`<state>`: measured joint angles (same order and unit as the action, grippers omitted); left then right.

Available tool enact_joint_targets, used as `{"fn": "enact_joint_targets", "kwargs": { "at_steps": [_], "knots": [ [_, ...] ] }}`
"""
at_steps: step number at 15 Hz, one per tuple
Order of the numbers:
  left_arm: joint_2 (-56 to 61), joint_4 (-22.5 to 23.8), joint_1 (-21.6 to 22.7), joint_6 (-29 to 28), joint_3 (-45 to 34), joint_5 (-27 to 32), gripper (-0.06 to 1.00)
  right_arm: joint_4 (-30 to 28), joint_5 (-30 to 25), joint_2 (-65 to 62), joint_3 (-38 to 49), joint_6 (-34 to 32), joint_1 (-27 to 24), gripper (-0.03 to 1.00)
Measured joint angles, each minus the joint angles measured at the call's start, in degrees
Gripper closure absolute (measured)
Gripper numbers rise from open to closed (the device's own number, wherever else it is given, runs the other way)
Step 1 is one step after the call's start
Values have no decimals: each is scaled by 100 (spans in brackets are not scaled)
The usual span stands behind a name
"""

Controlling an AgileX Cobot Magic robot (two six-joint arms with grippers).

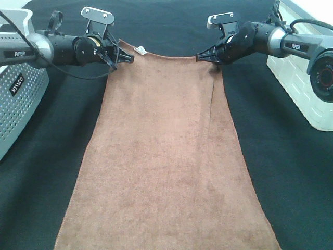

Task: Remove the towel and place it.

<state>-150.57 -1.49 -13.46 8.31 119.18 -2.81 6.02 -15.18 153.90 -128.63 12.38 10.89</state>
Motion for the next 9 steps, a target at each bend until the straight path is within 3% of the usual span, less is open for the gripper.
{"fn": "enact_joint_targets", "kwargs": {
  "at_steps": [4, 6, 8, 9],
  "knots": [
    [-132, 0, 0, 0, 0, -269, 90, 34, 218, 80, -63, 0, -57, 54],
    [-195, 0, 0, 0, 0, -413, 77, 69, 327, 80, -63, 0, -160, 47],
    [-201, -6, 0, 0, 0, -481, 53, 69, 315, 80, -63, 0, -229, 46],
    [-201, -6, 0, 0, 0, -481, 53, 69, 315, 80, -63, 0, -229, 46]
  ]
}}
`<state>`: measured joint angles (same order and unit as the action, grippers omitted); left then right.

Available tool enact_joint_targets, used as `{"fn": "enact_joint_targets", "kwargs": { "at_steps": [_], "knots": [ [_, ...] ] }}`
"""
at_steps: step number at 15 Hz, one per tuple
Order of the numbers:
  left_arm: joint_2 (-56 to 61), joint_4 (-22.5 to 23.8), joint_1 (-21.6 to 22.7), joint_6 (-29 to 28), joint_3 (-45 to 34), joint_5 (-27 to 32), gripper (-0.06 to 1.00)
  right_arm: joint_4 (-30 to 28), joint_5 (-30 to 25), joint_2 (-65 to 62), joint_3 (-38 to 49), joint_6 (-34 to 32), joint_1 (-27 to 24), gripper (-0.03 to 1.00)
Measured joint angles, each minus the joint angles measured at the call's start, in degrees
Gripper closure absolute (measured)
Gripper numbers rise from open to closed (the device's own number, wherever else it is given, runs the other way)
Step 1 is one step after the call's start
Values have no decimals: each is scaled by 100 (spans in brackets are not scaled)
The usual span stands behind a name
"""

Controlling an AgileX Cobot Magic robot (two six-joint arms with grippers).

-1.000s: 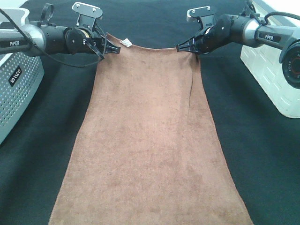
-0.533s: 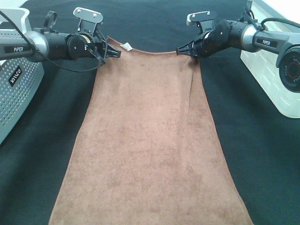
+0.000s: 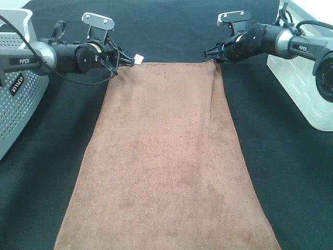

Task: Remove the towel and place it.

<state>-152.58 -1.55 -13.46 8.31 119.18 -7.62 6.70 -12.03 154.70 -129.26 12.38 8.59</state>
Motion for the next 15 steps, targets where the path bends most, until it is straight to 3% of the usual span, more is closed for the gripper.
{"fn": "enact_joint_targets", "kwargs": {
  "at_steps": [2, 5, 8, 10, 12, 13, 15],
  "knots": [
    [0, -6, 0, 0, 0, -109, 33, 143, -115, 0, 0, -40, 0, 45],
    [166, -6, 0, 0, 0, 269, 26, 241, -900, -195, 0, -92, 0, 35],
    [865, -52, 0, -52, 0, 1667, 18, 338, -1833, -968, 0, -97, 0, 33],
    [1621, -46, 0, -241, 0, 3168, 11, 384, -2853, -1667, 0, -286, 6, 32],
    [2286, -46, 29, -304, 0, 4366, 9, 344, -3816, -2257, 0, -498, 17, 23],
    [2779, -46, 172, -355, 0, 4979, 9, 183, -4435, -2727, 0, -659, 11, 16],
    [3335, -46, 665, -441, 17, 5581, 9, 29, -5048, -3272, 0, -871, -178, 14]
  ]
}}
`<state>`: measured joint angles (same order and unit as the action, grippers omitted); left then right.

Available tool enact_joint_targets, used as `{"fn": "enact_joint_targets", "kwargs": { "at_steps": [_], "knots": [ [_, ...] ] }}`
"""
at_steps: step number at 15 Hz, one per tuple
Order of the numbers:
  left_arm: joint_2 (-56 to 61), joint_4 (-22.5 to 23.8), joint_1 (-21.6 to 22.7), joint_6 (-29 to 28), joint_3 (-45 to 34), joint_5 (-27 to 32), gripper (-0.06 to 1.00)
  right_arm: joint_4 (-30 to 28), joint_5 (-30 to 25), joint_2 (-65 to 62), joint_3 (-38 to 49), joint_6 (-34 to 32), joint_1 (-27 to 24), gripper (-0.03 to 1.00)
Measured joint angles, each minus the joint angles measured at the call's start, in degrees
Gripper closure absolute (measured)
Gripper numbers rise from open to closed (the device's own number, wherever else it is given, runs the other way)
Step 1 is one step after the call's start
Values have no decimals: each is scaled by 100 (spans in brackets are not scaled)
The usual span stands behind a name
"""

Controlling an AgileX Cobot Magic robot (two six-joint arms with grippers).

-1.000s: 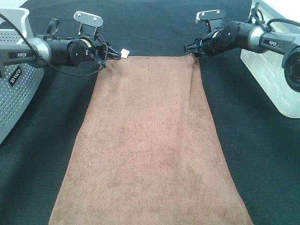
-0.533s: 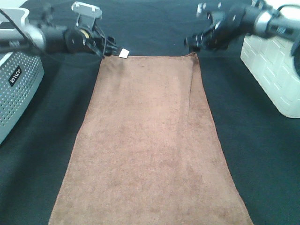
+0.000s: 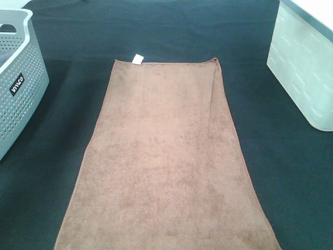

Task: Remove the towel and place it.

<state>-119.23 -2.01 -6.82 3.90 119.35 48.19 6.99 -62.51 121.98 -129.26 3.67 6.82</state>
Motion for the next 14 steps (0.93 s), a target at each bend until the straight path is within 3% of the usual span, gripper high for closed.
{"fn": "enact_joint_targets", "kwargs": {
  "at_steps": [2, 4, 6, 9, 12, 13, 14],
  "knots": [
    [435, 11, 596, -11, 0, 705, 9, -57, -561, -390, -11, -40, -355, 14],
    [773, 17, 1026, -17, 0, 1490, 9, -155, -665, -785, 178, -132, -619, 14],
    [1112, 23, 1169, -11, -86, 2005, 9, -149, -670, -1490, 831, -132, -602, 14],
    [2263, -17, 1169, -109, -1495, 2091, 9, 97, -688, -3002, 2722, -201, -584, 15],
    [4412, -11, 1169, -172, -3718, 1684, 9, 120, -550, -5208, 5053, -304, -584, 15],
    [4412, -11, 1169, -172, -3718, 1684, 9, 120, -550, -5208, 5053, -304, -584, 15],
    [5008, -11, 1169, -212, -4251, 1501, 9, 109, -533, -5758, 5638, -327, -584, 15]
  ]
}}
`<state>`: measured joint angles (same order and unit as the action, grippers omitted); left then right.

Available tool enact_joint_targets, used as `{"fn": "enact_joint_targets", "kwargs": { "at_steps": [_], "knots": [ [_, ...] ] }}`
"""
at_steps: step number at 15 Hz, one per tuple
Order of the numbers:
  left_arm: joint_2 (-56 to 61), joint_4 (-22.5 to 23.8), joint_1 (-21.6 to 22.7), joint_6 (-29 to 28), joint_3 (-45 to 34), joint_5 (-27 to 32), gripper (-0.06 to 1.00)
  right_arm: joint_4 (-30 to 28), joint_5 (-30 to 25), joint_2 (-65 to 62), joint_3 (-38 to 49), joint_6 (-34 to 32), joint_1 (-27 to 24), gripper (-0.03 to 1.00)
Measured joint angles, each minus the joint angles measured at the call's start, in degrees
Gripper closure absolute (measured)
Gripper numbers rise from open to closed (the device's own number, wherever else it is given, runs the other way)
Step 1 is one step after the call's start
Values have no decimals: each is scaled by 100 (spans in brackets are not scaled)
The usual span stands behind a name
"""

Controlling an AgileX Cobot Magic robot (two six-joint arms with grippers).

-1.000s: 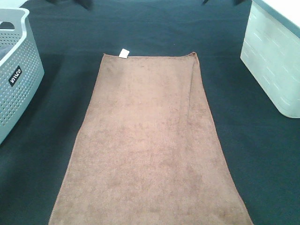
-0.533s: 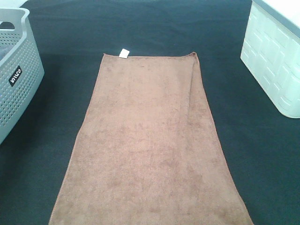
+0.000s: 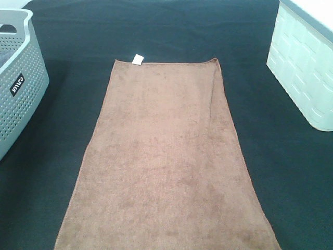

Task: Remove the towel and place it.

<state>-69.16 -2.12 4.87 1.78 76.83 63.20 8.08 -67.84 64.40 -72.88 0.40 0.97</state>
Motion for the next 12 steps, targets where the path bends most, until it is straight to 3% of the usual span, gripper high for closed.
{"fn": "enact_joint_targets", "kwargs": {
  "at_steps": [5, 8, 12],
  "knots": [
    [2882, 212, 0, -143, -2544, -854, 9, -97, 17, -3168, 2464, -40, 0, 16],
    [4326, 367, 0, -143, -3592, -905, 9, -115, 46, -4641, 3060, 86, 0, 16],
    [5735, 372, 0, -143, -4165, -762, 9, -155, 40, -5890, 3518, 430, 0, 16]
  ]
}}
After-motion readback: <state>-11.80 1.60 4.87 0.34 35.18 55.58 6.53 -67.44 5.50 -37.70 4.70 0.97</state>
